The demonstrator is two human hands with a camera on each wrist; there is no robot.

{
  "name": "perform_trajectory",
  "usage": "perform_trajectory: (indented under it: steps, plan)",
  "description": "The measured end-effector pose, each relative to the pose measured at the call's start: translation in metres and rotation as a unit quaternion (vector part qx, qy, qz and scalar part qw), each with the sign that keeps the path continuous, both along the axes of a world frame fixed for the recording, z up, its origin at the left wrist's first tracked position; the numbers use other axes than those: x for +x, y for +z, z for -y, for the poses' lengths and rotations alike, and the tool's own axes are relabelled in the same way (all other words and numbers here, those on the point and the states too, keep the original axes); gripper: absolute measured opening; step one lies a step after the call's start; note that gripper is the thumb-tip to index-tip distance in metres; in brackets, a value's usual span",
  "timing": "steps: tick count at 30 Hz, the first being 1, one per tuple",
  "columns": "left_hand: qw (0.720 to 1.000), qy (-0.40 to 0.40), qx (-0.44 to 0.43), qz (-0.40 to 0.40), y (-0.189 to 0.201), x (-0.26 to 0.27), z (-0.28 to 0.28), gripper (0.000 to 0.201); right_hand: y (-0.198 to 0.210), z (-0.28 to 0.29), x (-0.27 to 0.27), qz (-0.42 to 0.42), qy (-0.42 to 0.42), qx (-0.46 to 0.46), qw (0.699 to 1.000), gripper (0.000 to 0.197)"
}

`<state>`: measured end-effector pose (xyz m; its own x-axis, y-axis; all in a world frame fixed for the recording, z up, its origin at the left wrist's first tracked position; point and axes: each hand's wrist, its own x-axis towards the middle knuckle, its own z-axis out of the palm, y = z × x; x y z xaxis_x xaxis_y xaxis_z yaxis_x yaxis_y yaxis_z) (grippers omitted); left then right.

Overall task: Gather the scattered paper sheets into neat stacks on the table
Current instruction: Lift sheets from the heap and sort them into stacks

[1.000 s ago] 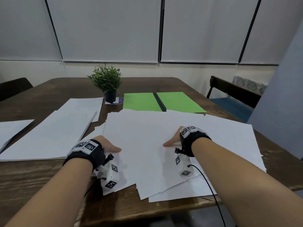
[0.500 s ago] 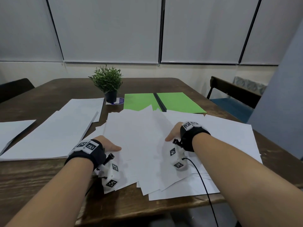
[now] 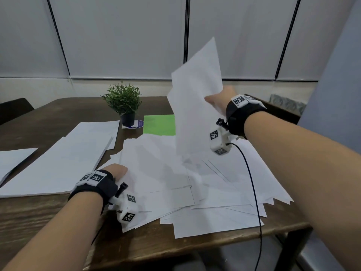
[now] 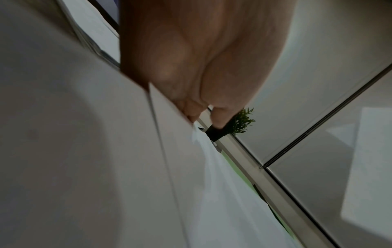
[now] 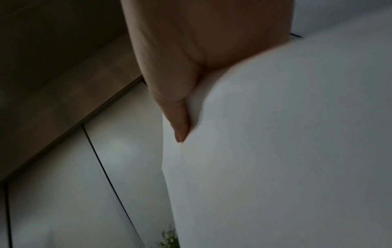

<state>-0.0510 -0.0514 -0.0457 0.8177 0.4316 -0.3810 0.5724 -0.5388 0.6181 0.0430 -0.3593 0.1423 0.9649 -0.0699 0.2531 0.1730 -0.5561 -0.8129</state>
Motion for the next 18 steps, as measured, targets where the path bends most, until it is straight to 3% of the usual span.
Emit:
perform_trajectory:
  steps: [1, 3, 5, 7, 11, 15, 18]
  plan:
    - [0.999, 0.018, -0.032, 0.030, -0.007, 0.009, -0.010, 0.053, 0.005, -0.003, -0.005, 0.006, 0.010, 0.022, 1.000, 0.025]
    - [0.990, 0.073, -0.097, 0.072, -0.025, 0.026, -0.031, 0.091, 0.006, -0.008, -0.010, 0.004, 0.023, 0.047, 0.999, 0.026]
    - [0.973, 0.134, -0.158, 0.099, -0.022, 0.022, -0.028, 0.116, -0.006, -0.016, -0.014, -0.045, 0.014, 0.033, 0.998, 0.044]
    - [0.954, 0.168, -0.223, 0.108, 0.009, -0.005, -0.001, 0.109, -0.030, -0.025, -0.012, -0.110, -0.002, -0.021, 0.994, 0.067]
    - [0.943, 0.153, -0.265, 0.130, 0.023, -0.017, 0.012, 0.076, -0.102, -0.041, -0.007, -0.225, 0.052, -0.133, 0.964, 0.058]
    - [0.944, 0.094, -0.298, 0.104, 0.010, -0.008, 0.001, 0.085, -0.148, -0.053, -0.015, -0.285, 0.063, -0.202, 0.935, 0.055]
    - [0.967, 0.058, -0.240, 0.063, -0.001, -0.001, -0.006, 0.075, -0.155, -0.057, -0.020, -0.285, 0.076, -0.215, 0.931, 0.054]
